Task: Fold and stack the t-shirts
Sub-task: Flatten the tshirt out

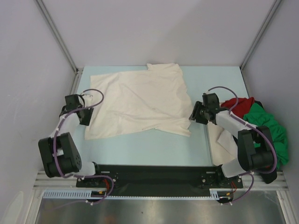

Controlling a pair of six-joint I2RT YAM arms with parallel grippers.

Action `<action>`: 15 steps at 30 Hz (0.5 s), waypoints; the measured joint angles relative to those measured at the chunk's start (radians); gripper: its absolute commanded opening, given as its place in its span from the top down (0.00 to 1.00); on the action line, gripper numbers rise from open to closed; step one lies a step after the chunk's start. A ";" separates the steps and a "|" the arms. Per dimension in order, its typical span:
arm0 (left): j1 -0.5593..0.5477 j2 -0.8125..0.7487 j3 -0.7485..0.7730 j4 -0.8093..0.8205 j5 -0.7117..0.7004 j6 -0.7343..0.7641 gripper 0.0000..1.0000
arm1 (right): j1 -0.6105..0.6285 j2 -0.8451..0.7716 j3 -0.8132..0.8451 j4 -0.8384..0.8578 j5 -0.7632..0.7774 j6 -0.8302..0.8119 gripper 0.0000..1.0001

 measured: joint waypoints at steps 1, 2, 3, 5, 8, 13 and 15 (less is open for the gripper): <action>0.000 -0.046 -0.011 -0.005 0.026 0.021 0.37 | 0.003 -0.003 0.003 -0.014 0.012 -0.007 0.46; 0.000 -0.106 -0.030 -0.010 0.055 0.052 0.37 | 0.005 -0.008 0.005 -0.024 0.022 -0.014 0.45; -0.002 -0.151 -0.044 -0.021 0.078 0.076 0.37 | 0.010 -0.018 0.005 -0.041 0.035 -0.019 0.45; -0.004 -0.245 -0.076 -0.048 0.132 0.145 0.37 | 0.024 -0.048 0.005 -0.083 0.058 -0.026 0.46; -0.008 -0.326 -0.151 -0.080 0.185 0.256 0.37 | 0.068 -0.125 -0.008 -0.126 0.087 -0.033 0.47; -0.032 -0.342 -0.287 -0.118 0.191 0.378 0.34 | 0.156 -0.204 -0.056 -0.141 0.096 -0.032 0.43; -0.056 -0.342 -0.332 -0.115 0.179 0.411 0.33 | 0.171 -0.191 -0.077 -0.140 0.094 -0.031 0.43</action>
